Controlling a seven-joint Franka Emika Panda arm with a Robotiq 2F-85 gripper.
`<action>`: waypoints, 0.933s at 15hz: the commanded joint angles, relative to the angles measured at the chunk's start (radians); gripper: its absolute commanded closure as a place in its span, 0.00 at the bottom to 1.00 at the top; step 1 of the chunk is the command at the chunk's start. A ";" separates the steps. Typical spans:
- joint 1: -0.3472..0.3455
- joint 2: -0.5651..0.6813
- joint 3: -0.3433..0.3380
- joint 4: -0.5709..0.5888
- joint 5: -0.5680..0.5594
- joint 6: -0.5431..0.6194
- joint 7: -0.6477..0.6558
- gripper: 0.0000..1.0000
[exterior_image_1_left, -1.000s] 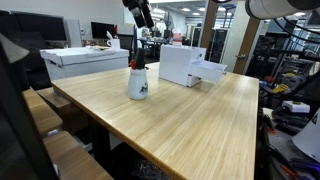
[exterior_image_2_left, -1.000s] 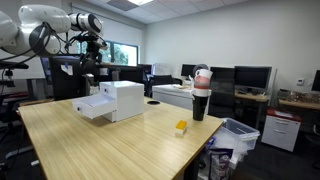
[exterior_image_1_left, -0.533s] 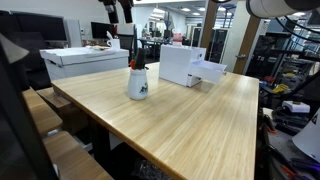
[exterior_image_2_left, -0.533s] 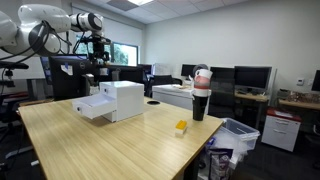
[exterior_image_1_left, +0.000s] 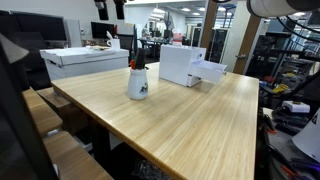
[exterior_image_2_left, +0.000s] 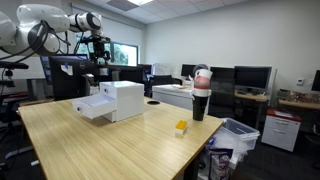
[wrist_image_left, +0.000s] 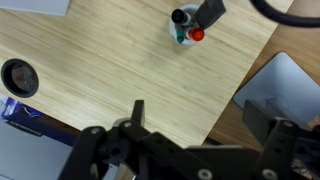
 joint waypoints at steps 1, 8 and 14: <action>-0.019 -0.037 0.032 -0.033 0.040 -0.085 -0.007 0.00; -0.044 -0.072 0.092 -0.047 0.145 -0.374 0.051 0.00; -0.084 -0.084 0.158 -0.056 0.300 -0.600 0.186 0.00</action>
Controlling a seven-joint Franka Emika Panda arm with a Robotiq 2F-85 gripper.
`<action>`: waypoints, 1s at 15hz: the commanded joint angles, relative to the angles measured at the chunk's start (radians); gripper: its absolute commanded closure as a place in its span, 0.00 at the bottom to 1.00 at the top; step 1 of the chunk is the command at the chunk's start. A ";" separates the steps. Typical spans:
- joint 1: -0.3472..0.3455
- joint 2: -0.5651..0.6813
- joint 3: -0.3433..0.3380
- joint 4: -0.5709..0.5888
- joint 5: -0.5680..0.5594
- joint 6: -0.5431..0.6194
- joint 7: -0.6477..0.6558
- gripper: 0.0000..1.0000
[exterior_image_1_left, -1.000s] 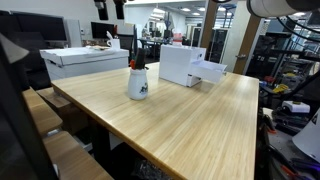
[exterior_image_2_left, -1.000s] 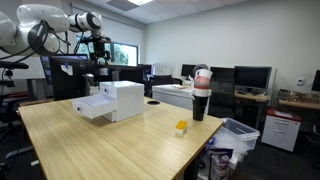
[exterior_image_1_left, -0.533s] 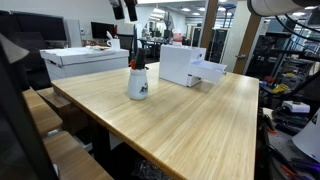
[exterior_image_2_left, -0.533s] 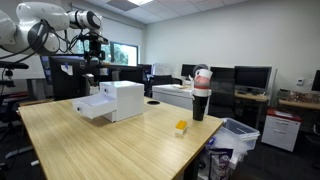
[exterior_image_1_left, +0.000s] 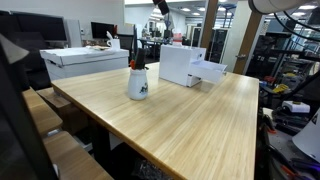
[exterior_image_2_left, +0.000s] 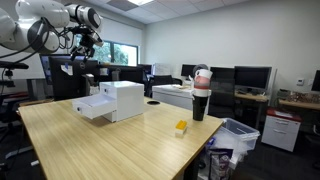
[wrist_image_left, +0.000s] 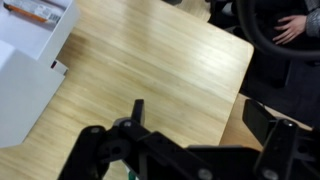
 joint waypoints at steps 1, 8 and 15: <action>-0.049 -0.037 0.064 -0.056 0.131 -0.113 0.115 0.00; -0.128 0.026 0.123 -0.002 0.460 -0.219 0.460 0.00; -0.132 0.042 0.067 -0.002 0.531 -0.198 0.757 0.00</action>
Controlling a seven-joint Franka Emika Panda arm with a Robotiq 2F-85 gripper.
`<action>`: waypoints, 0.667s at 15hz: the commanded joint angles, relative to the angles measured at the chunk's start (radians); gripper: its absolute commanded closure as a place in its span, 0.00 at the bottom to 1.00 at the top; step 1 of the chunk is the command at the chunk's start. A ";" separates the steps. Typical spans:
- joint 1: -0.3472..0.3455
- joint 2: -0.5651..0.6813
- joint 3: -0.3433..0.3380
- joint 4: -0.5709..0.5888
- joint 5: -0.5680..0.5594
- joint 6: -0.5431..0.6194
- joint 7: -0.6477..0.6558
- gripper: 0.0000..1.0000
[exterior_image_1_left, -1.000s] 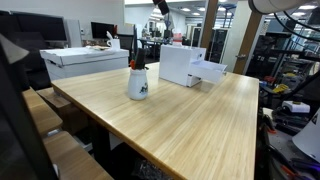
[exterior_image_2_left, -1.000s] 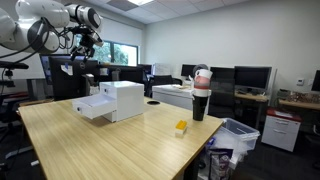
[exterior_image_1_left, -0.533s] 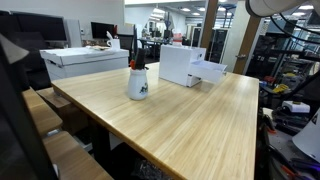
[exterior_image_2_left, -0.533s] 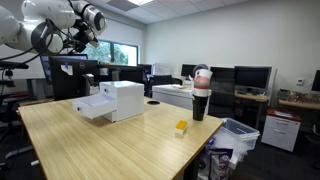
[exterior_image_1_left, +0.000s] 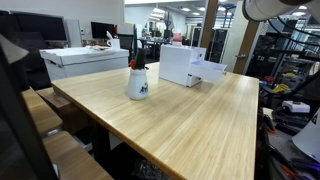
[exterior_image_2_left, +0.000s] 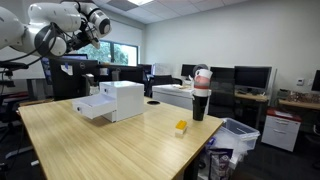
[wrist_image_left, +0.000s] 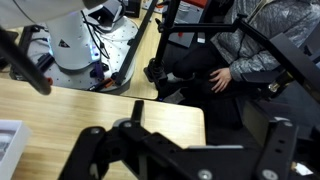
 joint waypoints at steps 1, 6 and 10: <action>0.011 -0.003 -0.047 0.000 -0.012 0.005 0.143 0.00; 0.092 -0.063 -0.129 -0.057 -0.263 0.002 0.044 0.00; 0.184 -0.065 -0.172 -0.019 -0.487 0.007 -0.045 0.00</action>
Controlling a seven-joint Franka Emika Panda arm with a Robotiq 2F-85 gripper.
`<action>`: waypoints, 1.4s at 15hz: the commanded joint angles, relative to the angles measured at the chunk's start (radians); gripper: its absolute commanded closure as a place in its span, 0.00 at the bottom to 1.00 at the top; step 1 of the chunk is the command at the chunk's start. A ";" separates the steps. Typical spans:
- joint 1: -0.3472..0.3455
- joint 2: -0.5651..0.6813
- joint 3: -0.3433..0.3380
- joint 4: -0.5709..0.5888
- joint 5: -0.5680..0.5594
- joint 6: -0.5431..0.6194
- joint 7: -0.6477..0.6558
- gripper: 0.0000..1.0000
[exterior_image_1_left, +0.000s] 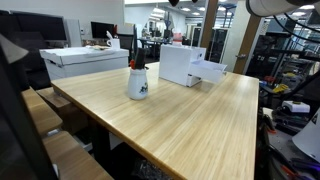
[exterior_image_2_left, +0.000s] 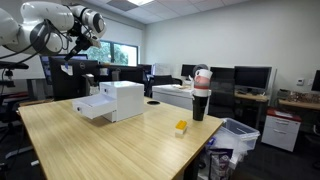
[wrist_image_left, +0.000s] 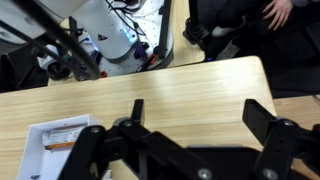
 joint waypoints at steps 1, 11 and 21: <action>0.094 -0.044 -0.053 -0.009 -0.202 0.015 -0.113 0.00; 0.252 -0.095 -0.091 0.009 -0.427 0.217 -0.372 0.00; 0.236 -0.148 -0.083 0.009 -0.467 0.372 -0.839 0.00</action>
